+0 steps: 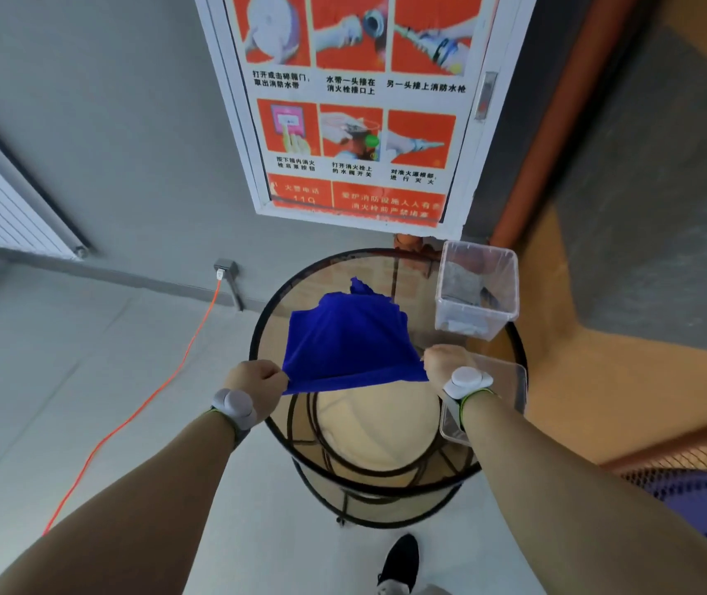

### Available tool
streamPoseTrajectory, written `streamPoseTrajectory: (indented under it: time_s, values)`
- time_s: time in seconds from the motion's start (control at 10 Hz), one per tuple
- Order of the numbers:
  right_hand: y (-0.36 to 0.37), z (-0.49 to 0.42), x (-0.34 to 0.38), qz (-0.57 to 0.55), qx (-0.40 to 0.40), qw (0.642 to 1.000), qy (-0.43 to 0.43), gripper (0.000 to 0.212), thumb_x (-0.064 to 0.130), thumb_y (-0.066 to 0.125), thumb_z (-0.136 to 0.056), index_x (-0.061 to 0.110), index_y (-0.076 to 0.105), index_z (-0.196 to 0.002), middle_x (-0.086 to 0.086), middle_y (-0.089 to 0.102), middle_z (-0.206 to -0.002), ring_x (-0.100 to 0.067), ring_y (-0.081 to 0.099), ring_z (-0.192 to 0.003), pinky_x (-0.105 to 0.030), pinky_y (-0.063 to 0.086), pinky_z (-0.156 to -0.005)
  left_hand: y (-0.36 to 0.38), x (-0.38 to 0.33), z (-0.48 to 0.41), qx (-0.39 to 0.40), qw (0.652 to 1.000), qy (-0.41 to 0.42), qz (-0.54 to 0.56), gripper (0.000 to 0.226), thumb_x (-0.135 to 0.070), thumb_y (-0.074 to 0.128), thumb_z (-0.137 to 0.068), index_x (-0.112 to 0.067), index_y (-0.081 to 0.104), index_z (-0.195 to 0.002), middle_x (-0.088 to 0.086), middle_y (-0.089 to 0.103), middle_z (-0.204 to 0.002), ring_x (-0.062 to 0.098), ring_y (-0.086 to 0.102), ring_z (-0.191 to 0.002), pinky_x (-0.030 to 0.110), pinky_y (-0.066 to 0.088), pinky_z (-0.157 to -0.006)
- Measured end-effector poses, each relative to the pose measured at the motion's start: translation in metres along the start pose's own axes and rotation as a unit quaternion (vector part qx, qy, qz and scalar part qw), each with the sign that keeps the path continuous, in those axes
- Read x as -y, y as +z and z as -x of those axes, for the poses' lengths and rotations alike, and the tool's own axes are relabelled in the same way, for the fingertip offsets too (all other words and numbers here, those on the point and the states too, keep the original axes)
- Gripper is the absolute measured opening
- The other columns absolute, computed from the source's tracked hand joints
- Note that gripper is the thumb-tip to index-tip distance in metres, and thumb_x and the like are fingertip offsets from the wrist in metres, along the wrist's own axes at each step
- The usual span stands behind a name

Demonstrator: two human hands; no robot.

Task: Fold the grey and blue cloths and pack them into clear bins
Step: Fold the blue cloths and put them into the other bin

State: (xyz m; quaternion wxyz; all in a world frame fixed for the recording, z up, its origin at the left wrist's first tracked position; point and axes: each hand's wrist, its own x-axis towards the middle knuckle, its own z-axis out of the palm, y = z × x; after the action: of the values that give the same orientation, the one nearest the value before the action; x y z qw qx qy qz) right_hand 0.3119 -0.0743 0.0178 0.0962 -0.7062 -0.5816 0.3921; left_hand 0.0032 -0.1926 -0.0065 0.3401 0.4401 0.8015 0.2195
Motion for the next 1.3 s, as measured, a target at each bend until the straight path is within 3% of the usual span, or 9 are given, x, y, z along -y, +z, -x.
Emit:
streamPoseTrajectory:
  time_s: [0.1,0.2,0.3,0.5,0.8,0.9,1.0,1.1,1.3]
  values:
    - [0.010,0.025,-0.016,-0.017,-0.029,0.999,0.038,0.043,0.017,0.041,-0.105,0.031,0.032,-0.066,0.010,0.036,-0.072,-0.006,0.034,-0.061,-0.021,0.033,-0.058,0.009,0.013,0.013,0.028,0.999,0.006,-0.025,0.022,-0.032,0.056,-0.079,-0.018,0.070,-0.070,0.004,0.067,-0.066,0.020,0.056,-0.060,0.031,0.044,-0.055]
    - [0.025,0.049,-0.033,0.002,-0.041,0.997,0.068,0.040,0.019,0.044,-0.104,0.032,0.036,-0.066,0.010,0.039,-0.071,-0.002,0.032,-0.059,-0.023,0.034,-0.057,0.013,0.027,0.027,0.064,0.996,0.016,-0.052,0.023,-0.031,0.056,-0.082,-0.015,0.070,-0.074,0.005,0.069,-0.070,0.019,0.054,-0.060,0.029,0.043,-0.053]
    - [0.041,0.066,-0.054,0.015,-0.044,0.995,0.091,0.042,0.018,0.041,-0.105,0.029,0.032,-0.066,0.009,0.036,-0.070,-0.003,0.029,-0.059,-0.026,0.032,-0.073,0.018,0.038,0.044,0.086,0.993,0.028,-0.082,0.024,-0.031,0.056,-0.085,-0.016,0.069,-0.071,0.003,0.068,-0.071,0.019,0.057,-0.062,0.029,0.044,-0.055]
    - [0.055,0.094,-0.080,0.013,-0.063,0.990,0.122,0.044,0.011,0.033,-0.108,0.019,0.026,-0.065,0.002,0.030,-0.069,-0.009,0.023,-0.058,-0.033,0.028,-0.079,0.020,0.052,0.068,0.105,0.990,0.036,-0.085,0.025,-0.029,0.055,-0.086,-0.015,0.069,-0.071,0.005,0.071,-0.075,0.020,0.059,-0.066,0.033,0.047,-0.058]
    - [0.034,0.075,-0.060,-0.154,-0.052,0.979,0.127,0.039,0.013,0.044,-0.105,0.023,0.039,-0.068,0.003,0.037,-0.070,-0.011,0.031,-0.058,-0.025,0.034,-0.068,0.008,0.035,0.037,0.058,0.994,0.075,-0.058,0.023,-0.028,0.055,-0.093,-0.024,0.074,-0.080,-0.002,0.072,-0.083,0.016,0.062,-0.076,0.027,0.048,-0.063]
    - [0.029,0.060,-0.062,-0.093,-0.010,0.994,0.049,0.030,0.011,0.039,-0.109,0.015,0.052,-0.082,-0.005,0.043,-0.076,-0.018,0.035,-0.065,-0.025,0.034,-0.068,0.006,0.025,0.020,0.043,0.992,0.105,-0.063,0.025,-0.025,0.054,-0.100,-0.033,0.077,-0.105,-0.011,0.071,-0.103,0.017,0.063,-0.095,0.028,0.049,-0.076]
    - [0.018,0.026,-0.049,-0.100,-0.027,0.993,0.056,0.028,0.018,0.046,-0.108,0.008,0.071,-0.117,-0.018,0.068,-0.111,-0.030,0.062,-0.096,-0.036,0.051,-0.094,0.009,0.014,-0.009,0.017,0.993,0.103,-0.062,0.026,-0.027,0.053,-0.103,-0.030,0.075,-0.116,-0.007,0.070,-0.109,0.021,0.062,-0.101,0.031,0.050,-0.081]
    - [0.012,0.008,-0.042,-0.082,0.024,0.996,0.019,0.030,0.019,0.048,-0.106,0.016,0.070,-0.126,-0.012,0.070,-0.121,-0.035,0.063,-0.113,-0.047,0.052,-0.103,0.015,0.005,-0.031,0.000,0.993,0.101,-0.062,0.025,-0.027,0.054,-0.103,-0.029,0.074,-0.117,-0.006,0.071,-0.108,0.022,0.062,-0.099,0.031,0.048,-0.079]
    - [0.013,-0.061,-0.034,-0.031,0.040,0.998,0.033,0.029,0.017,0.051,-0.102,0.018,0.072,-0.121,-0.009,0.070,-0.118,-0.033,0.065,-0.111,-0.046,0.054,-0.101,0.035,-0.004,-0.086,-0.024,0.997,0.061,-0.038,0.020,-0.027,0.059,-0.101,-0.027,0.075,-0.113,-0.005,0.072,-0.105,0.020,0.061,-0.096,0.030,0.047,-0.078]
